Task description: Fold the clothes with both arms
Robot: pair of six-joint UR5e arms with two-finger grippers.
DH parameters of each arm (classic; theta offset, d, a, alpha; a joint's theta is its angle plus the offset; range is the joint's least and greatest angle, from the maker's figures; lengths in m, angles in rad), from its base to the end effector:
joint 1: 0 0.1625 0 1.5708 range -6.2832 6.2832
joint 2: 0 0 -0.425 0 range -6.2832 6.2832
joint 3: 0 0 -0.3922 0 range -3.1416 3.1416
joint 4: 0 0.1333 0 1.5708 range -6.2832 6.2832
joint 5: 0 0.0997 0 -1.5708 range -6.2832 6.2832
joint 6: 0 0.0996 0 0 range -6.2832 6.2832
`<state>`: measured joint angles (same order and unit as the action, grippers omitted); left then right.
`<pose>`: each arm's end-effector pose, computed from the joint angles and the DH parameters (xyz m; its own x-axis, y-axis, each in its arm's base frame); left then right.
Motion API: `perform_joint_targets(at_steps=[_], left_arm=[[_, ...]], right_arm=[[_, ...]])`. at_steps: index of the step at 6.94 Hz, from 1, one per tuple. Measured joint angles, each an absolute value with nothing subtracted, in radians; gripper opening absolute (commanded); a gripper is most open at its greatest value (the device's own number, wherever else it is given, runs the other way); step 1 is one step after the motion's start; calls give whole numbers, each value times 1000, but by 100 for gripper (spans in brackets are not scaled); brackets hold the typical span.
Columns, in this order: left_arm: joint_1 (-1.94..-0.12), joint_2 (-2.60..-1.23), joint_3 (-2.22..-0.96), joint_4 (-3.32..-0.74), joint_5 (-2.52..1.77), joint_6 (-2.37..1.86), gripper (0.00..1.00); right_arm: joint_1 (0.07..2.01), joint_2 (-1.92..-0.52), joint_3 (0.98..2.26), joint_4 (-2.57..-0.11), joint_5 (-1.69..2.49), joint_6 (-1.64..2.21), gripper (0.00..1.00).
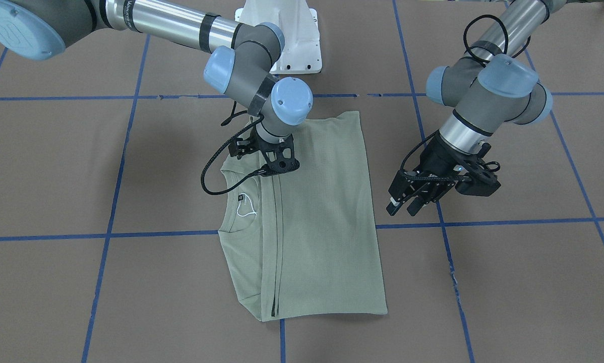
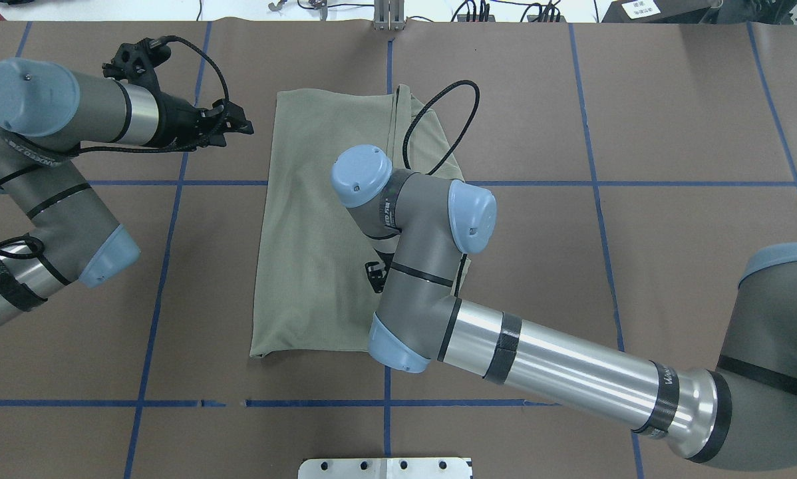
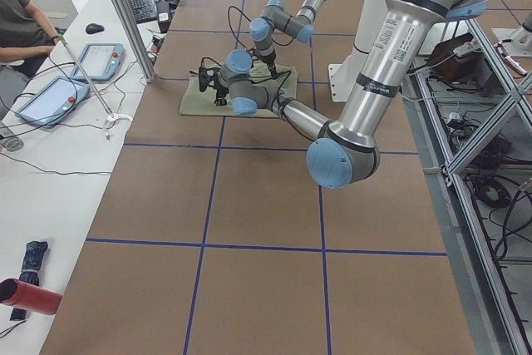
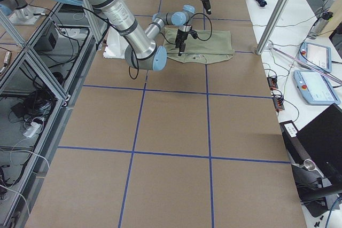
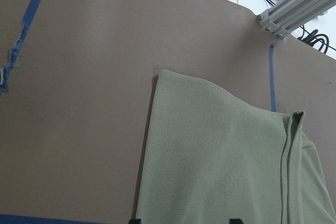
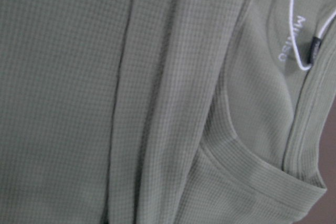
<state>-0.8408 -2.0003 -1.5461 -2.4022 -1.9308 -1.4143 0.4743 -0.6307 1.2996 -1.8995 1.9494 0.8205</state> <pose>0.3658 -0.5560 0.3309 0.2904 -0.1058 -0.9510 0.4356 0.8996 0.0330 -0.6461 -0.4401 0.2239 0.8280 -0.2871 0.4817 0.3417 0.9394 -0.0274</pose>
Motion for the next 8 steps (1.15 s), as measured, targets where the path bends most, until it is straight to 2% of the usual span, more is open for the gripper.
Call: perform_joint_targets(at_steps=[2,4,5,7,8], left_arm=[[-842,-2000,-1549,-2402,-1931,-1414,65],[-843,-2000,-1556,-2402,-1934,-1416,65],[-843,-2000,-1566,-2397,-1940,-1417,65],[-843,-1998,-1592,-2368,-1948,-1417,66],[-843,-1994,-1601,-2361,-1949,-1417,66]], right_arm=[[504,-718,1396,-1949,1955,800,100],[532,-897,1614,-2033,1953,724,100],[539,-937,1673,-2056,1951,705,100],[561,-888,1669,-2056,1948,702,100],[577,-813,1599,-2025,1948,711,100]])
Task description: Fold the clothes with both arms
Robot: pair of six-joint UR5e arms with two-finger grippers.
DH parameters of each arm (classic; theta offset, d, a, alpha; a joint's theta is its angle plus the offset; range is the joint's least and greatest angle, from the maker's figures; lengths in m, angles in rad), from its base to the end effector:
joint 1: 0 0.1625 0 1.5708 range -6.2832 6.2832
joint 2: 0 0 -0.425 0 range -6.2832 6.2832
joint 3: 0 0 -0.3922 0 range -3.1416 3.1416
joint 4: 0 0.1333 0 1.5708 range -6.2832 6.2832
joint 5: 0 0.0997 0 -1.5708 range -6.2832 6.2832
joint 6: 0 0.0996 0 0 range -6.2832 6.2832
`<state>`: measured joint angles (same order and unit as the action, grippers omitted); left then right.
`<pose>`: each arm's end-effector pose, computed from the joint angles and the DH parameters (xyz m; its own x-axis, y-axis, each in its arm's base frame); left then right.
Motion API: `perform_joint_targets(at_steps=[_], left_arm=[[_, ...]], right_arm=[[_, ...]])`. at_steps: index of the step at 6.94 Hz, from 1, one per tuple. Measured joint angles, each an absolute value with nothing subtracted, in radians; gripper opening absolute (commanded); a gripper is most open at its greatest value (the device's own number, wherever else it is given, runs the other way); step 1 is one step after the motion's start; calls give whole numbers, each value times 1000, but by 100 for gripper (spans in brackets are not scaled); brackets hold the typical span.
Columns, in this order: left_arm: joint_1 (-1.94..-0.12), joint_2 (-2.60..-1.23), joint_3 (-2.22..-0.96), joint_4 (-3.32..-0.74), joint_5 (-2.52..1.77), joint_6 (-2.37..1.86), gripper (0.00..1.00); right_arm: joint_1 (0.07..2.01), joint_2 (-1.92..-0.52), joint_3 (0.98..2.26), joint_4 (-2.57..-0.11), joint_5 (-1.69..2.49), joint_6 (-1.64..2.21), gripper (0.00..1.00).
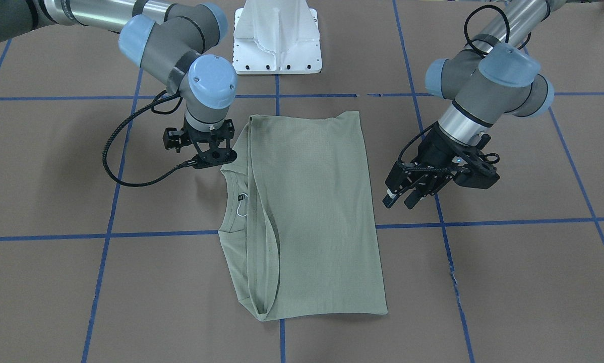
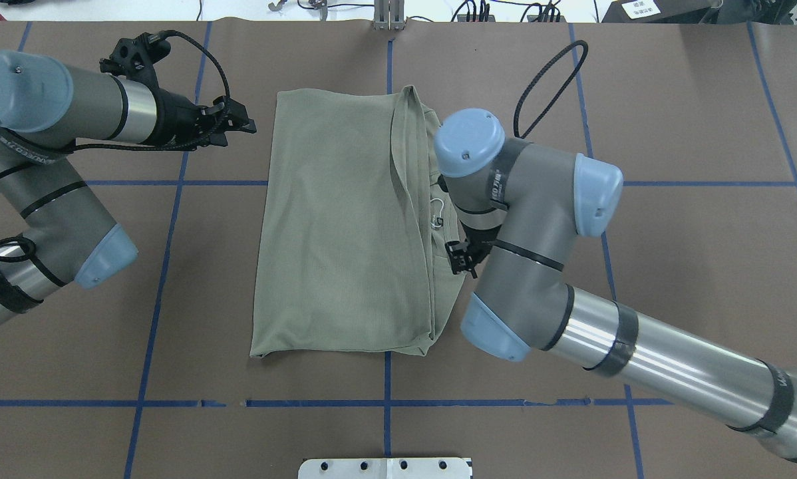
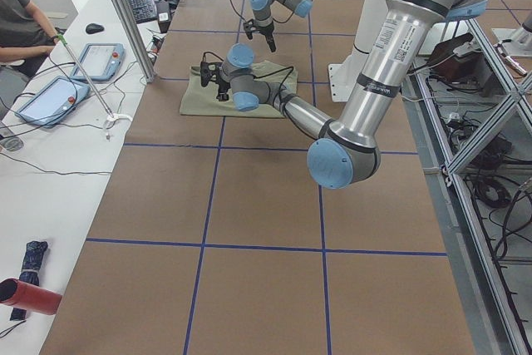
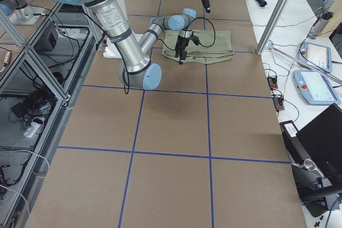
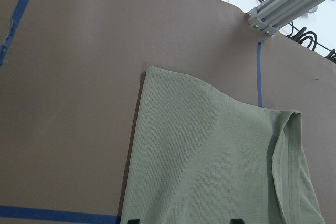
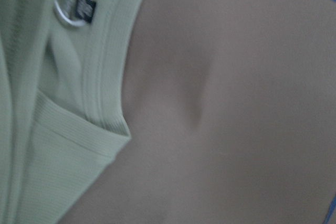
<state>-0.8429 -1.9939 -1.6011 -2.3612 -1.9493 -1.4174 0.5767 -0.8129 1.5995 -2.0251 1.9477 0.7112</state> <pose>0.3582 -0.5470 0.3135 0.2816 -0.1026 -0.9540 0.4228 0.9058 0.0274 -0.5287 -0.4592 0.2485 0.8251 -0.3036 0.4765 0.3351 0.9420 0.0200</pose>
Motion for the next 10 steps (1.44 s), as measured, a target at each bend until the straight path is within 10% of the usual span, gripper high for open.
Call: perform_joint_targets(at_steps=[5,10], left_arm=[[-842,-1985,-1609,-2357,-1950,-1417,67],[-840,-1980,-1613,-2357,-1953,-1417,67]], right_arm=[[618,-560,1142,-1678,1941,804,100],[708,-567,1022,-1628,1948,671,100]])
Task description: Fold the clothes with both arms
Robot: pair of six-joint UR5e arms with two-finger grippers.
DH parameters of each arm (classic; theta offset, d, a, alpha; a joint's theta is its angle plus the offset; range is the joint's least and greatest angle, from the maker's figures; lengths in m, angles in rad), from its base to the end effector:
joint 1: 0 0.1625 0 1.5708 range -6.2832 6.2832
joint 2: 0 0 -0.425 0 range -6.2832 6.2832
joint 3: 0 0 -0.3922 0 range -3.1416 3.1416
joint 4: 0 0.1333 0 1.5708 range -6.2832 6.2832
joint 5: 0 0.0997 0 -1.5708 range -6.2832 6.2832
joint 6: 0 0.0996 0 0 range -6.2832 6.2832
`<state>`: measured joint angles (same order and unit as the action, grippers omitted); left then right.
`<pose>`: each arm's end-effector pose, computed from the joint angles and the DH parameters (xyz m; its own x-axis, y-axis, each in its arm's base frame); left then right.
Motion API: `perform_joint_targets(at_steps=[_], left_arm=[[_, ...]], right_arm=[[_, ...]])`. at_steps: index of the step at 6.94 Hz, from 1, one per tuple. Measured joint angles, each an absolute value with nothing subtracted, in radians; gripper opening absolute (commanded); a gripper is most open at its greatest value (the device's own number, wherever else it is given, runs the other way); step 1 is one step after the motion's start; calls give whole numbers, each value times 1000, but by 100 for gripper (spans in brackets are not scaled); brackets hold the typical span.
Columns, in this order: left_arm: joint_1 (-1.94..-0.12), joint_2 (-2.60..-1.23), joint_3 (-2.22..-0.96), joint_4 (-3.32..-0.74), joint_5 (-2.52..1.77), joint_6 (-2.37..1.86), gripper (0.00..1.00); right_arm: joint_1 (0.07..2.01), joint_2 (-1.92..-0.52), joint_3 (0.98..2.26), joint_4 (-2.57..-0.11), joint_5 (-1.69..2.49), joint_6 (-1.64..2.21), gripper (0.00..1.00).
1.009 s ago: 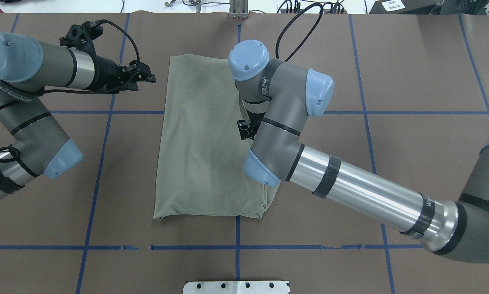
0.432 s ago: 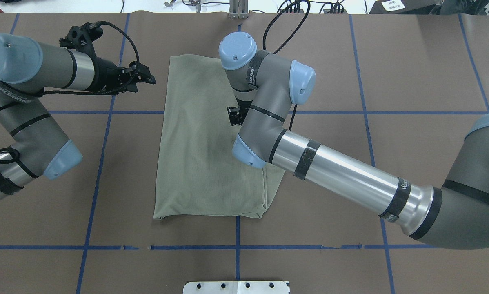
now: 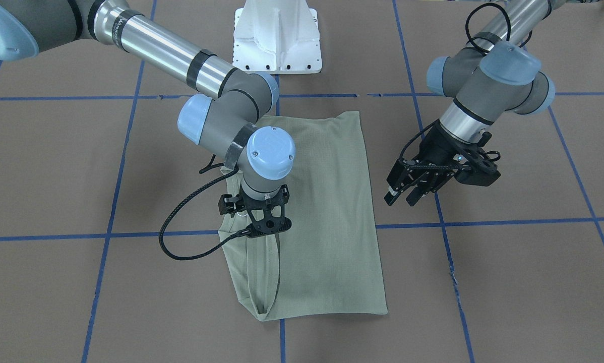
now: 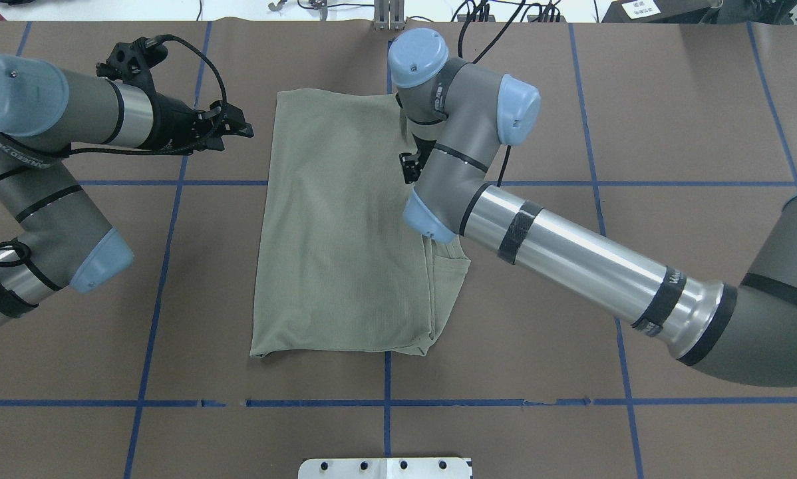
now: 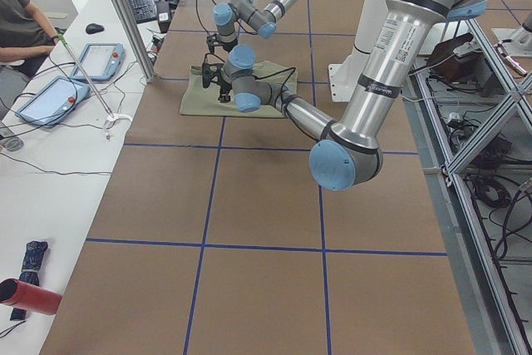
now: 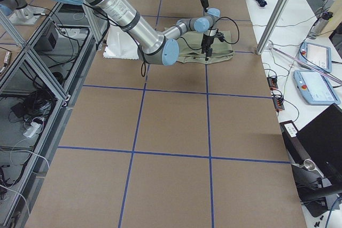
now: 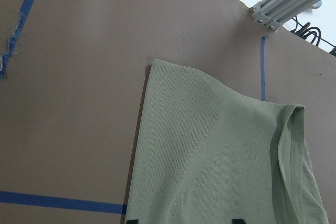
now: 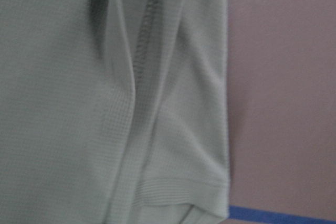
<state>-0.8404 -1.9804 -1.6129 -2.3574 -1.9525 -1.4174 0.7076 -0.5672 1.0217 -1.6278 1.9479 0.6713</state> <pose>0.3567 -0.5424 0.3171 0.2849 -0.1056 -0.9527 0.4178 0.9082 0.0243 -0.5745 -0.6185 0.2654 0.8242 -0.2530 0.5066 0.2401 0.9664 0.0919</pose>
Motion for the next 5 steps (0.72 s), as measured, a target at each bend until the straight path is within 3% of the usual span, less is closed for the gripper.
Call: perform_joint_targets(at_steps=[3,5], left_arm=[[-841,-1979,-1625,-2356,-1964,-1417,67],[-841,-1979,-1626,-2356,-1969,-1417,67]], right_arm=[[745,-565,1114,-1733,1988,667,100],[710,-647,1316,-1720,2000,912,100]])
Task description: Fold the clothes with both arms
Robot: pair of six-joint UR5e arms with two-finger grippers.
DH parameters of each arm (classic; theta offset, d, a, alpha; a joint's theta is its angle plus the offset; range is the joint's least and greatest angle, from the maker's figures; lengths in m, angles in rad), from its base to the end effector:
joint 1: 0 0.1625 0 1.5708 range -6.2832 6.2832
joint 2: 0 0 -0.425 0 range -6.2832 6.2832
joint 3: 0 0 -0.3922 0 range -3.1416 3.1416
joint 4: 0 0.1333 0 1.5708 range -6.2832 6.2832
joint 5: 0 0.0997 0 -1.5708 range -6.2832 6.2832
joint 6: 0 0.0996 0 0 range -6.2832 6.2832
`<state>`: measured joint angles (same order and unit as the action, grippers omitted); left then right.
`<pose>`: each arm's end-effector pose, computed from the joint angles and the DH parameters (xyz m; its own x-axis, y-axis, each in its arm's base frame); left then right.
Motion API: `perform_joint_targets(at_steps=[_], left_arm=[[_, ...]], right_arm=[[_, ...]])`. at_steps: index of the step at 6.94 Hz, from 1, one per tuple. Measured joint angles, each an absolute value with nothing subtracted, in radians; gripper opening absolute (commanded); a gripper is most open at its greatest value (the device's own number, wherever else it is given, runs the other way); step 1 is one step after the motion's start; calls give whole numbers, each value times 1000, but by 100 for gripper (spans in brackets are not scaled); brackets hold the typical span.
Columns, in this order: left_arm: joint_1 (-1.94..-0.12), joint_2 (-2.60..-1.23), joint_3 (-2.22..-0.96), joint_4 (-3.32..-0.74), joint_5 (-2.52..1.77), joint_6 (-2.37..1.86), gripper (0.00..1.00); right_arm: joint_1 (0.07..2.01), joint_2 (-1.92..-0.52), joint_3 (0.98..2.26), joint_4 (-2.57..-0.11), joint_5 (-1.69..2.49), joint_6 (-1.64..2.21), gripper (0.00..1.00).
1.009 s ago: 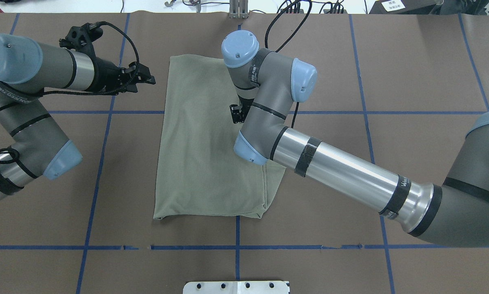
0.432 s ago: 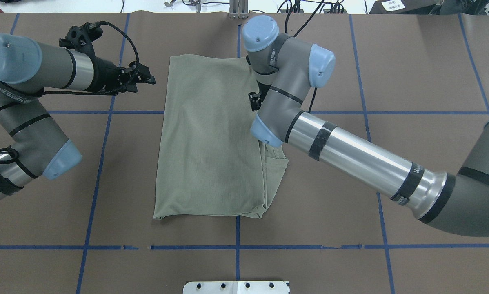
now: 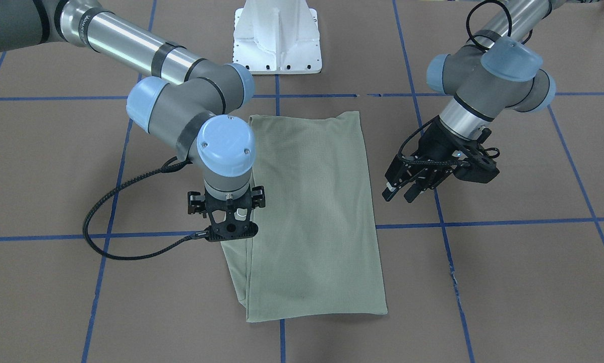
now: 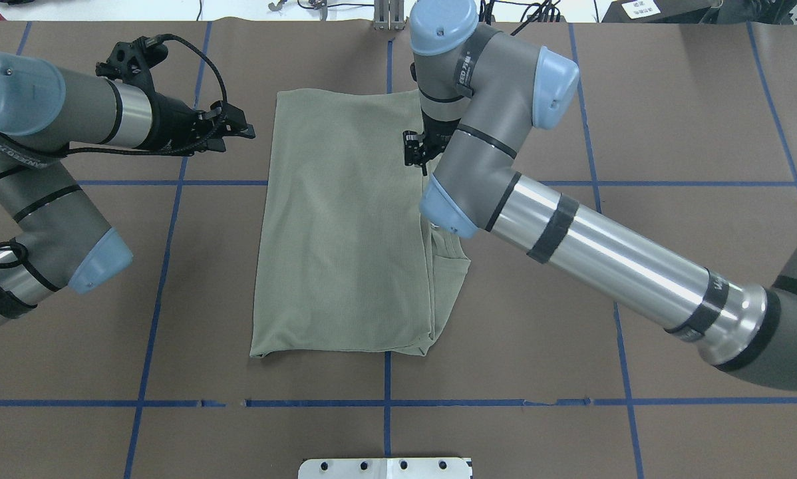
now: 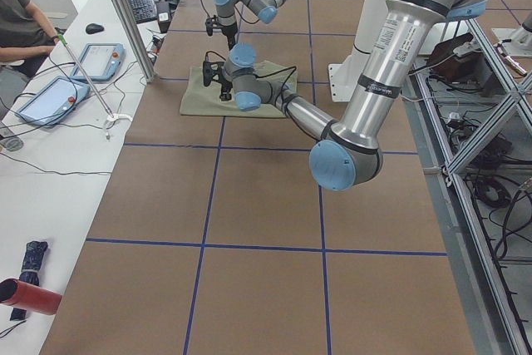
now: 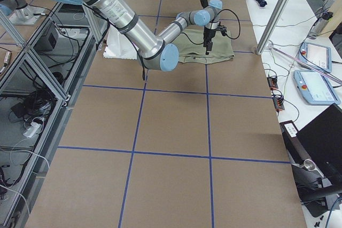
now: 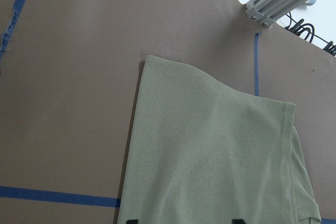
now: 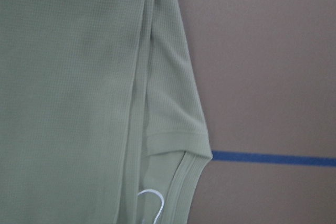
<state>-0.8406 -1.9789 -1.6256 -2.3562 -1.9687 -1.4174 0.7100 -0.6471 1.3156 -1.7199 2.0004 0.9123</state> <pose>0.3552 -0.5387 0.3120 0.2764 -0.0976 -0.9561 0.4042 0.9144 0.0236 -0.5304 -0.5770 0.2048 0.7874 -0.0568 0.6138 0.0582 0.9981 0.0178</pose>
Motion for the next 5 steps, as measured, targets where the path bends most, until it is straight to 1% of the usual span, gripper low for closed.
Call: perform_joint_targets(at_steps=[2,3,4,5], left_arm=[[-841,-1978,-1623,-2356,-1970,-1415,67],[-841,-1978,-1621,-2356,-1970,-1415,67],[-841,-1978,-1620,-2356,-1970,-1414,67],[-841,-1977,-1618,-2356,-1970,-1414,67]], right_arm=[[617,-804,1601,-1695,1968,1289,99],[538,-873,1721,-1692,1891,1498,99],[454,-913,1777,-1679,1794,1700,99],[389,-951,1796,-1615,1725,1869,99]])
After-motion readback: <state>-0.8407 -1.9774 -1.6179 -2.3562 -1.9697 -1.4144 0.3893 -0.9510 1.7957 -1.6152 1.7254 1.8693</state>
